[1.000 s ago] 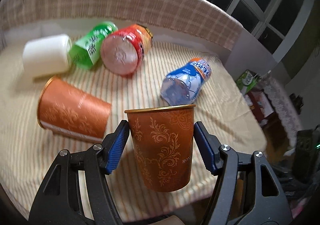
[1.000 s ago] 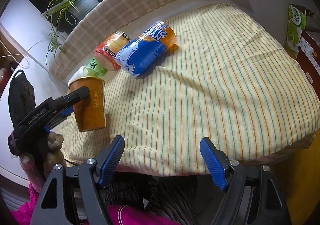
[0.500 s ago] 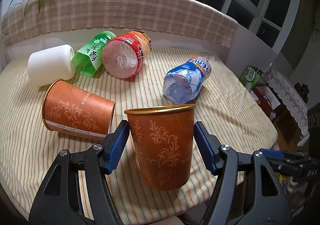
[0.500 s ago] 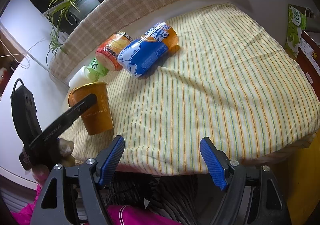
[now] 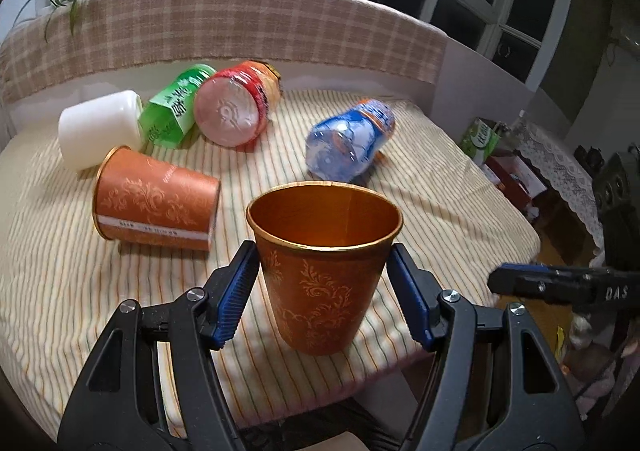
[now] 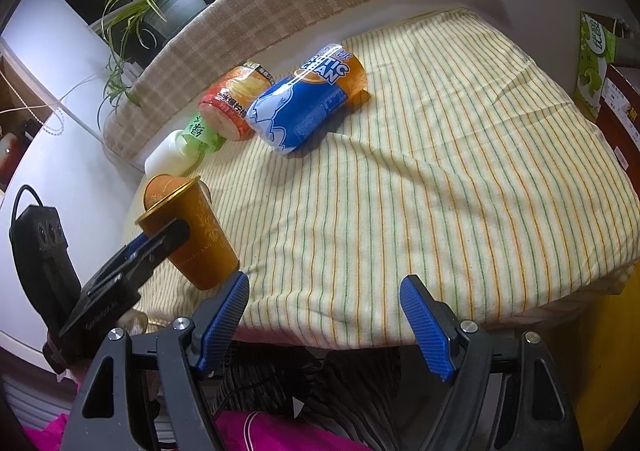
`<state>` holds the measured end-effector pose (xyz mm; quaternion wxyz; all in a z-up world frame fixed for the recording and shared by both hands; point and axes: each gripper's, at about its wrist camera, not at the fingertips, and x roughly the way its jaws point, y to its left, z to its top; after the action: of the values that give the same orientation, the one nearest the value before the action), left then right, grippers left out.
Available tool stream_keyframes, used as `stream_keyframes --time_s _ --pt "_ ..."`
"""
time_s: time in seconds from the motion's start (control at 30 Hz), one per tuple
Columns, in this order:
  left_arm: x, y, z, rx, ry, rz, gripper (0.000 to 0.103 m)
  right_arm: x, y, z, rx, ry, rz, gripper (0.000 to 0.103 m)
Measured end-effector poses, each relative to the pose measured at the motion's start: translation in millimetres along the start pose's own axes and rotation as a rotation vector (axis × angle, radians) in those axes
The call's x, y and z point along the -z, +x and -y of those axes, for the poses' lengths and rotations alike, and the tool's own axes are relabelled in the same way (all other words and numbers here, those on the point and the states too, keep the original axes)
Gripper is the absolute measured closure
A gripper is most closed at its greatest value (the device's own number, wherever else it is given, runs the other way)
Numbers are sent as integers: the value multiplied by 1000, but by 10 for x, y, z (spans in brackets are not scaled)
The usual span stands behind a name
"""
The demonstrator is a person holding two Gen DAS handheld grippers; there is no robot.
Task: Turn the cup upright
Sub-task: 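Open the right gripper and pull it back from the cup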
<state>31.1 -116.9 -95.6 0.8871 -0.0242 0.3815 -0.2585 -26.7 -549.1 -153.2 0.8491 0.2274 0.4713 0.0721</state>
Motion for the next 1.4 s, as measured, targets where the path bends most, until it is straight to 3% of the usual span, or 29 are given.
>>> stream_keyframes --time_s 0.63,0.73,1.03,1.2,1.4 --pt "339 30 34 0 64 -18 35 137 -15 -144 -8 -30 -10 23" --pt "346 11 32 0 63 -16 24 136 -21 -155 -8 -34 -6 23" --pt "397 -190 -71 -3 32 -18 22 135 -69 -309 34 -115 47 23" --pt "407 -460 -183 -49 3 25 22 151 -122 -477 90 -195 113 22" --pt "295 -806 -261 -122 -35 133 22 171 -142 -688 115 -270 168 19"
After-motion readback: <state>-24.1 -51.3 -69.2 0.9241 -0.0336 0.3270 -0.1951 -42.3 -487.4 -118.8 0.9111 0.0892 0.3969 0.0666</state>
